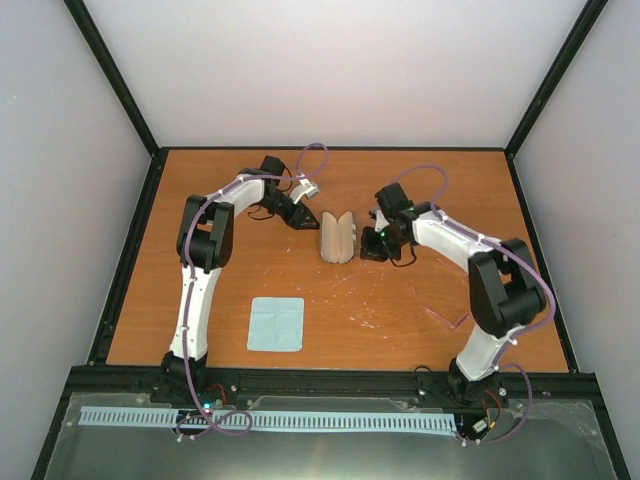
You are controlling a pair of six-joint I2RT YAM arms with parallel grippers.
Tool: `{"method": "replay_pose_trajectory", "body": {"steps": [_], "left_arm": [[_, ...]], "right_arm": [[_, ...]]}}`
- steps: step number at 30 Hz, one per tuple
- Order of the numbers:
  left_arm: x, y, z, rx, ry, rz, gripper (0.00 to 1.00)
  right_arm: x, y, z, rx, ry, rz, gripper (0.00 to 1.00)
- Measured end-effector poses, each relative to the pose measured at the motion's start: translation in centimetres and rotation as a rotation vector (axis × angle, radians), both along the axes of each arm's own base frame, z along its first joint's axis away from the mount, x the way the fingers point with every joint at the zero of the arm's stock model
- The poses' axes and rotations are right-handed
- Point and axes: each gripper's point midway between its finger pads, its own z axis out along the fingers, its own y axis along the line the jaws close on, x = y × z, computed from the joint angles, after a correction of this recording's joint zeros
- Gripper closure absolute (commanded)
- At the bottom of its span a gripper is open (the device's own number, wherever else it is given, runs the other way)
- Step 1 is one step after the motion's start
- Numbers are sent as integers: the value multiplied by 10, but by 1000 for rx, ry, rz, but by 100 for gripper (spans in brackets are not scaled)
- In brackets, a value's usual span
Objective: Organize the sunglasses
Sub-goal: Adjust the sunglasses case at the center of the board.
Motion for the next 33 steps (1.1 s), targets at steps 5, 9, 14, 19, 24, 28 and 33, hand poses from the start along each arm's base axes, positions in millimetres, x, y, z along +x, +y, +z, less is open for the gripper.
{"method": "replay_pose_trajectory", "body": {"steps": [5,9,14,19,24,28,33], "left_arm": [[0,0,0,0,-3,-3,50],[1,0,1,1,-6,-3,50],[8,-2,2,4,-19,-1,50],[9,-2,1,7,-21,-1,50],[9,-2,1,9,-21,-2,50],[9,-2,0,6,-21,-2,50],[8,-3,1,1,-28,-3,44]], "right_arm": [[-6,13,51,83,-115,44,97],[-14,31,70,151,-134,110,97],[-34,51,57,180,-64,208,97],[-53,66,26,171,43,268,97],[-53,67,2,147,95,270,97],[-46,70,-14,122,118,264,97],[-34,71,-30,82,116,252,97]]}}
